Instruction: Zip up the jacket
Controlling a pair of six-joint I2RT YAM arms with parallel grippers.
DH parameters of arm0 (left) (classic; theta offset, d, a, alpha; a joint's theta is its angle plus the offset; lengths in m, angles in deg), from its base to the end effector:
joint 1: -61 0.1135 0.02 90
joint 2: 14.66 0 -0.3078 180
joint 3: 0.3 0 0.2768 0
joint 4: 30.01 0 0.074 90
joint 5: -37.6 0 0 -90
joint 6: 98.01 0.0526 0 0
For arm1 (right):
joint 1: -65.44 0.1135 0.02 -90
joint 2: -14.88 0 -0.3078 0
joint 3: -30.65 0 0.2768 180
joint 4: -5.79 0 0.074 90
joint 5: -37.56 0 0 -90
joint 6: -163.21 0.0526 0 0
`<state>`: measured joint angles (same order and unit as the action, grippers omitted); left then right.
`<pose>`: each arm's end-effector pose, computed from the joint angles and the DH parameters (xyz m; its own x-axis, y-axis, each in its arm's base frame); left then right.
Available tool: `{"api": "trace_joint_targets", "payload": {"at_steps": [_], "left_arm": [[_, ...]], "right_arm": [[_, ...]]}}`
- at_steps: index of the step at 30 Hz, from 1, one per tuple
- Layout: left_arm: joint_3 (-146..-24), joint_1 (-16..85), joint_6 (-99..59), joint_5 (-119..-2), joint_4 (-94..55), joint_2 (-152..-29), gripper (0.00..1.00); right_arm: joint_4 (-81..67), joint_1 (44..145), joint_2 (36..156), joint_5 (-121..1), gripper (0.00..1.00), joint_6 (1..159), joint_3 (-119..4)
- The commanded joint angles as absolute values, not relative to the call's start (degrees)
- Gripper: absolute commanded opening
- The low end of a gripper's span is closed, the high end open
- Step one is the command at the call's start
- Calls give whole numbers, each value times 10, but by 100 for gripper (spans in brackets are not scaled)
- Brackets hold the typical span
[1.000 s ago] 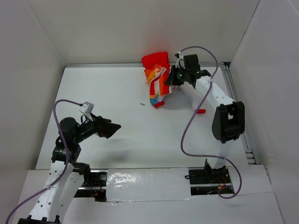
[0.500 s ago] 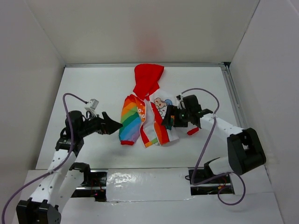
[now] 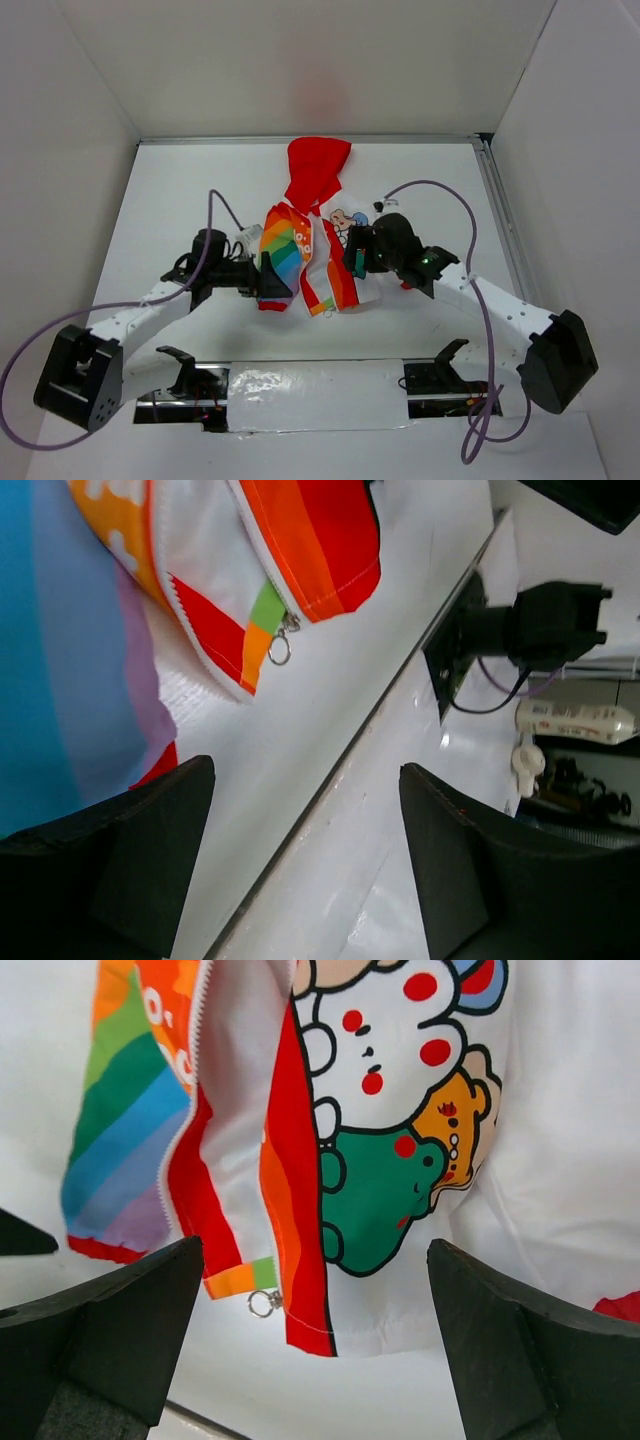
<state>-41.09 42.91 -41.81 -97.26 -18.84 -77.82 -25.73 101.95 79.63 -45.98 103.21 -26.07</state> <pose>0.2069 -0.1066 0.2213 -0.8698 -0.1307 -0.4758 0.3551 0.5036 -0.7875 0.2126 0.1500 0.2728 -0.7040 0.0970 -0.7036 -0.1957 0.9258 0.3235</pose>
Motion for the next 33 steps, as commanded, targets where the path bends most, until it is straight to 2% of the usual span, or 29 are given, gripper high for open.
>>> {"api": "trace_joint_targets", "payload": {"at_steps": [1, 6, 10, 13, 17, 18, 19, 20, 22, 24, 33], "left_arm": [[-458, 378, -431, -951, -203, -819, 86], [-512, 315, -447, -842, -183, -902, 80], [-582, 312, -469, -739, -109, -1002, 68], [-633, 307, -471, -737, -82, -1084, 61], [-688, 287, -469, -734, -87, -1141, 58], [-705, 283, -467, -708, -77, -1154, 41], [-717, 280, -468, -690, -67, -1175, 18], [-740, 282, -477, -675, -42, -1183, 0], [-755, 304, -479, -664, -25, -1189, 0], [-746, 333, -477, -650, -17, -1155, 0], [-703, 408, -541, -537, 116, -1030, 0]], "right_arm": [[-270, 1045, 840, -418, 99, 1033, -298], [-246, 1066, 886, -436, 98, 1049, -304], [-260, 1069, 922, -382, 98, 1067, -320], [-269, 1069, 949, -345, 98, 1086, -335], [-265, 1059, 974, -326, 95, 1089, -350], [-263, 1051, 980, -325, 91, 1086, -354], [-255, 1046, 986, -328, 81, 1085, -356], [-252, 1038, 999, -330, 45, 1089, -360], [-247, 1016, 1010, -341, 34, 1095, -363], [-240, 996, 1010, -351, 0, 1097, -358], [-266, 924, 907, -338, 0, 1118, -300]]}}
